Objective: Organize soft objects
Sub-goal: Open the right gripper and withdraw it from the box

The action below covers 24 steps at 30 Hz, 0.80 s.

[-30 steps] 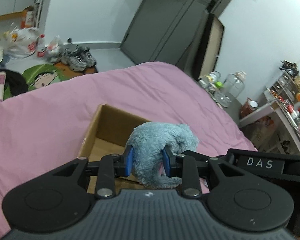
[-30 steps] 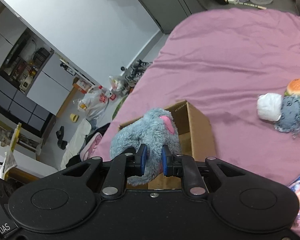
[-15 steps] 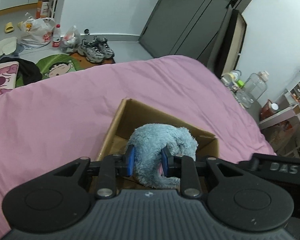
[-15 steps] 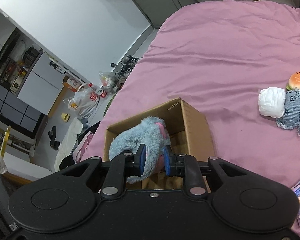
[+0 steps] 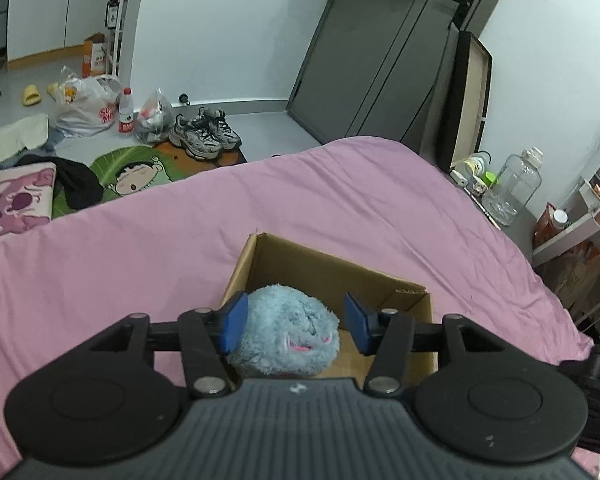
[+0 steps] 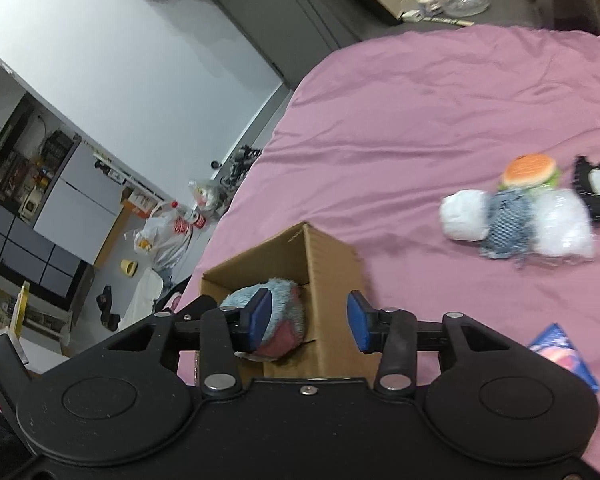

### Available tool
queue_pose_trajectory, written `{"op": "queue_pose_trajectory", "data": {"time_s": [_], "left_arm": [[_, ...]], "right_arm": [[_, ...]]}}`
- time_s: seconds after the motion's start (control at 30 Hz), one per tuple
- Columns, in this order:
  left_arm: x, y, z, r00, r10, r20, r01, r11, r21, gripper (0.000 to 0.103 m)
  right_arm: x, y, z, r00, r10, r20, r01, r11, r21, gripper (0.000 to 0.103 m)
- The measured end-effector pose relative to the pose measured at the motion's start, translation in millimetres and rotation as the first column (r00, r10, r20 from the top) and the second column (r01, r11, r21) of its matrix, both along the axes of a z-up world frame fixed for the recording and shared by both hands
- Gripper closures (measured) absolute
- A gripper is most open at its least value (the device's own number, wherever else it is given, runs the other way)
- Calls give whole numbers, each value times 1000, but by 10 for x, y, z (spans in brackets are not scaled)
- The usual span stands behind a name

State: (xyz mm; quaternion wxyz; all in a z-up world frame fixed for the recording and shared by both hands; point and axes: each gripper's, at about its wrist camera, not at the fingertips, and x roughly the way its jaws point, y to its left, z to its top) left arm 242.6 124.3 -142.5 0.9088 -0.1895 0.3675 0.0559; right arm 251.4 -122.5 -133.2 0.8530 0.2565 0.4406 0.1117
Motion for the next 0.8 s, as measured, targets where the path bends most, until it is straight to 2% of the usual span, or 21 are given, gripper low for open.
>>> {"op": "queue_pose_trajectory", "data": {"time_s": [0.2, 0.3, 0.47, 0.53, 0.63, 0.73, 0.8], "left_arm": [[-90, -221, 207, 999, -42, -23, 43, 998, 37, 46], [-199, -358, 340, 998, -66, -9, 67, 996, 62, 44], [-338, -590, 545, 995, -97, 8, 96, 991, 95, 35], [-397, -688, 618, 992, -127, 18, 124, 988, 96, 31], [-485, -855, 721, 983, -180, 22, 176, 977, 116, 27], [-593, -979, 807, 982, -187, 40, 180, 975, 130, 27], [-651, -1019, 851, 983, -178, 42, 172, 978, 120, 26]], "right_arm": [[-204, -308, 199, 998, -35, 50, 35, 999, -7, 42], [-319, -470, 292, 996, -59, 71, 60, 998, -9, 34], [-476, -724, 415, 990, -107, 93, 109, 994, -19, 20], [-550, -791, 463, 988, -110, 104, 113, 993, -26, 11], [-647, -878, 530, 988, -96, 120, 103, 994, -47, 6], [-753, -979, 604, 988, -83, 132, 91, 994, -60, 0], [-819, -1062, 663, 987, -78, 142, 87, 994, -64, 0]]}}
